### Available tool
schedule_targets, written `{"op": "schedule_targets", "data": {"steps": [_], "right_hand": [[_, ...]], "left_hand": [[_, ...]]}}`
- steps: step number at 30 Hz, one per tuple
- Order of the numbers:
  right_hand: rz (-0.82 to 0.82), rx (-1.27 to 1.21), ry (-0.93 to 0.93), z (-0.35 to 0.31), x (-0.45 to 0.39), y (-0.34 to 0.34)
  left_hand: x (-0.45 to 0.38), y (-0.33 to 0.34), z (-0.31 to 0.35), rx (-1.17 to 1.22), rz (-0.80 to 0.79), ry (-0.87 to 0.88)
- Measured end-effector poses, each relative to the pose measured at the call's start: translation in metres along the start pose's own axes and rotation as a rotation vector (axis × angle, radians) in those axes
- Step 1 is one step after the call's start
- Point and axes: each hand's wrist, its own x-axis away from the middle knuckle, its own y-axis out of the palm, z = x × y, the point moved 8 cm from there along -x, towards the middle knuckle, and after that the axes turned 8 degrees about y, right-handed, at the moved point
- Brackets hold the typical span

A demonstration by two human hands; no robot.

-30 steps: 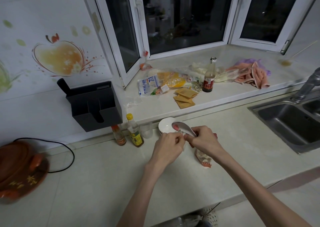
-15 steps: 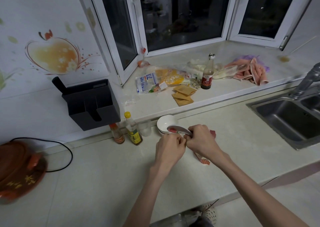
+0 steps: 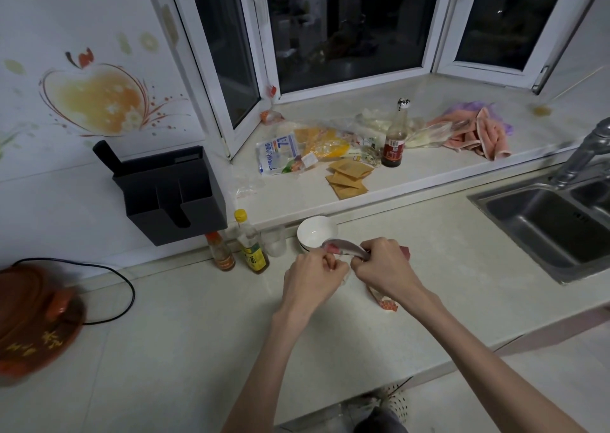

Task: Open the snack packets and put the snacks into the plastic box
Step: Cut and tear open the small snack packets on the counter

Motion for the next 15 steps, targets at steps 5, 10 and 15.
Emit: {"op": "schedule_targets", "data": {"steps": [5, 10, 15], "right_hand": [[-0.078, -0.057, 0.055, 0.015, -0.001, 0.006], [-0.088, -0.059, 0.102, 0.028, -0.002, -0.003], [-0.155, -0.12, 0.115, 0.037, 0.001, -0.007]], "left_hand": [[0.003, 0.017, 0.002, 0.182, -0.029, 0.021], [0.005, 0.021, 0.005, 0.438, -0.045, 0.067], [0.018, 0.045, 0.021, 0.675, -0.199, 0.138]]}}
